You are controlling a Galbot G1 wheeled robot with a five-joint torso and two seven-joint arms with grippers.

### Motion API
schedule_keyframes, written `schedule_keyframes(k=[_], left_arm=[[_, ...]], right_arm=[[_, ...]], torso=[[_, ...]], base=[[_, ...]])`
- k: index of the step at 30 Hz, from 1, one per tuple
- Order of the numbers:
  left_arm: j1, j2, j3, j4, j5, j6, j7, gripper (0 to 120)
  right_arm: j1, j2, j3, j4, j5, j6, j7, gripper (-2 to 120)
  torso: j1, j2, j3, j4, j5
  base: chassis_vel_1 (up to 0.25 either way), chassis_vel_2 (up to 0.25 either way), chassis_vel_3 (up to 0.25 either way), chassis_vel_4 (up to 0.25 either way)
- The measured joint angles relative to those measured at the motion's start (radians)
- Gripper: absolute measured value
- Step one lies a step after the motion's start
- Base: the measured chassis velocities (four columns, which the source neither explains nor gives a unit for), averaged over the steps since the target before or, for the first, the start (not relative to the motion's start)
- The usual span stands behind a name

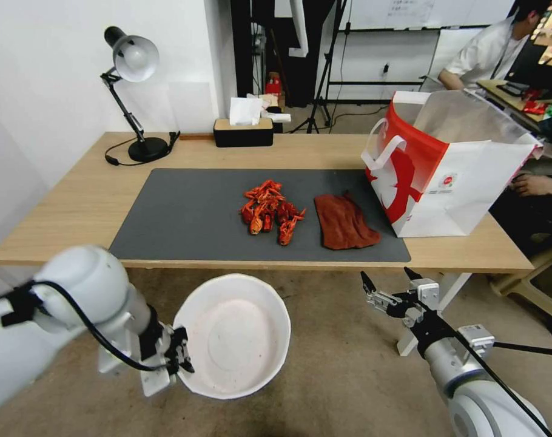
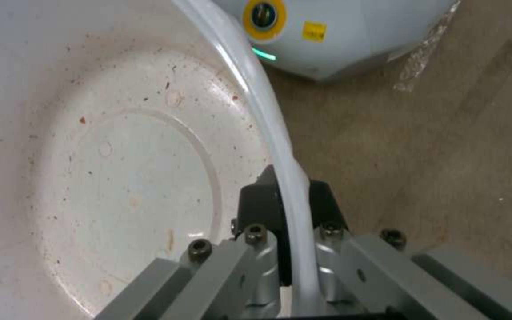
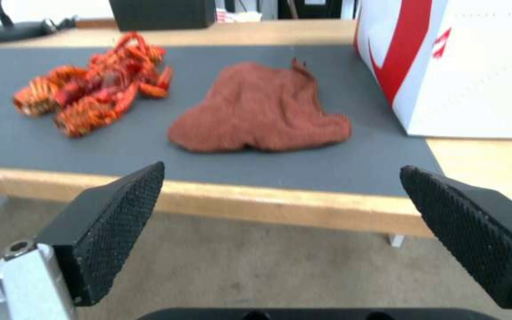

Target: Sweep shrimp from table into container with towel, then put container into takeout bag.

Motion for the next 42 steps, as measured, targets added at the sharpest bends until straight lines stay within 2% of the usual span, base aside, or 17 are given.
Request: schedule_keyframes(k=[3, 4, 6, 7, 9, 11, 13, 21, 22, 23, 24, 25, 26, 28, 29, 31, 42], left_arm=[[-0.038, -0.088, 0.042, 0.102, 0.079, -0.011, -0.016, 0], [-0.038, -0.088, 0.042, 0.102, 0.079, -0.011, -0.016, 0], [-0.078, -0.135, 0.060, 0.168, 0.085, -0.010, -0.026, 0], [-0.078, -0.135, 0.060, 0.168, 0.085, -0.010, -0.026, 0], [-0.119, -0.180, 0.073, 0.218, 0.096, -0.008, -0.034, 0], [-0.130, -0.195, 0.076, 0.228, 0.101, -0.006, -0.038, 0], [-0.161, -0.231, 0.083, 0.242, 0.109, 0.007, -0.043, 0], [-0.202, -0.264, 0.140, 0.255, 0.106, 0.036, -0.055, 0], [-0.227, -0.286, 0.175, 0.269, 0.106, 0.038, -0.058, 0], [-0.257, -0.310, 0.213, 0.291, 0.106, 0.038, -0.064, 0], [-0.257, -0.310, 0.213, 0.291, 0.106, 0.038, -0.064, 0], [-0.279, -0.329, 0.237, 0.306, 0.104, 0.038, -0.070, 0], [-0.293, -0.341, 0.254, 0.317, 0.102, 0.038, -0.075, 0], [-0.297, -0.343, 0.260, 0.323, 0.102, 0.039, -0.077, 0], [-0.297, -0.343, 0.260, 0.329, 0.102, 0.039, -0.084, 0], [-0.295, -0.336, 0.251, 0.340, 0.101, 0.038, -0.093, 0], [-0.288, -0.317, 0.226, 0.350, 0.101, 0.037, -0.096, 0]], right_arm=[[-0.002, -0.003, -0.001, 0.029, 0.039, 0.000, 0.013, 100], [-0.002, -0.003, -0.001, 0.029, 0.039, 0.000, 0.013, 100], [-0.002, -0.009, 0.000, 0.041, 0.048, 0.000, 0.017, 100], [-0.002, -0.009, 0.000, 0.041, 0.048, 0.000, 0.017, 100], [0.000, -0.014, -0.004, 0.046, 0.058, 0.000, 0.026, 100], [0.003, -0.017, -0.008, 0.046, 0.069, 0.000, 0.034, 100], [0.018, -0.031, -0.020, 0.045, 0.115, 0.000, 0.056, 100], [0.118, -0.112, -0.074, 0.005, 0.242, 0.000, 0.107, 100], [0.144, -0.134, -0.083, -0.007, 0.270, 0.000, 0.121, 100], [0.151, -0.150, -0.083, -0.012, 0.289, 0.000, 0.136, 100], [0.151, -0.150, -0.083, -0.012, 0.289, 0.000, 0.136, 100], [0.159, -0.162, -0.084, -0.016, 0.302, 0.000, 0.148, 100], [0.184, -0.185, -0.091, -0.027, 0.320, 0.000, 0.163, 100], [0.216, -0.210, -0.107, -0.042, 0.332, 0.000, 0.174, 100], [0.256, -0.237, -0.129, -0.064, 0.341, 0.000, 0.184, 100], [0.318, -0.284, -0.167, -0.104, 0.356, 0.000, 0.201, 100], [0.568, -0.401, -0.318, -0.249, 0.427, -0.007, 0.325, 100]], torso=[[0.000, 0.000, 0.000, -0.0002, 0.0001], [0.000, 0.000, 0.000, -0.0002, 0.0001], [0.000, 0.000, 0.000, -0.0002, 0.0001], [0.000, 0.000, 0.000, -0.0002, 0.0001], [0.000, 0.000, 0.000, -0.0003, 0.0003], [0.000, 0.000, 0.000, -0.0004, 0.0002], [0.000, 0.000, 0.000, -0.0002, 0.0004], [0.000, 0.000, 0.000, 0.0004, 0.0004], [0.000, 0.000, 0.000, 0.0012, 0.0007], [0.000, 0.000, 0.000, 0.0006, 0.0002], [0.000, 0.000, 0.000, 0.0006, 0.0002], [0.000, 0.000, 0.000, -0.0014, -0.0001], [0.000, 0.000, 0.000, -0.0020, -0.0004], [0.000, 0.000, 0.000, -0.0016, 0.0005], [0.000, 0.000, 0.000, -0.0003, 0.0008], [0.000, 0.000, 0.000, 0.0005, 0.0003], [0.000, 0.000, 0.000, -0.0001, 0.0000]], base=[[0.000, 0.000, 0.000, 0.000], [0.000, 0.000, 0.000, 0.000], [0.000, 0.000, 0.000, 0.000], [0.000, 0.000, 0.000, 0.000], [0.000, 0.000, 0.000, 0.000], [0.000, 0.000, 0.000, 0.000], [0.000, 0.000, 0.000, 0.000], [0.000, 0.000, 0.000, 0.000], [0.000, 0.000, 0.000, 0.000], [0.000, 0.000, 0.000, 0.000], [0.000, 0.000, 0.000, 0.000], [0.000, 0.000, 0.000, 0.000], [0.000, 0.000, 0.000, 0.000], [0.000, 0.000, 0.000, 0.000], [0.000, 0.000, 0.000, 0.000], [0.000, 0.000, 0.000, 0.000], [0.000, 0.000, 0.000, 0.000]])
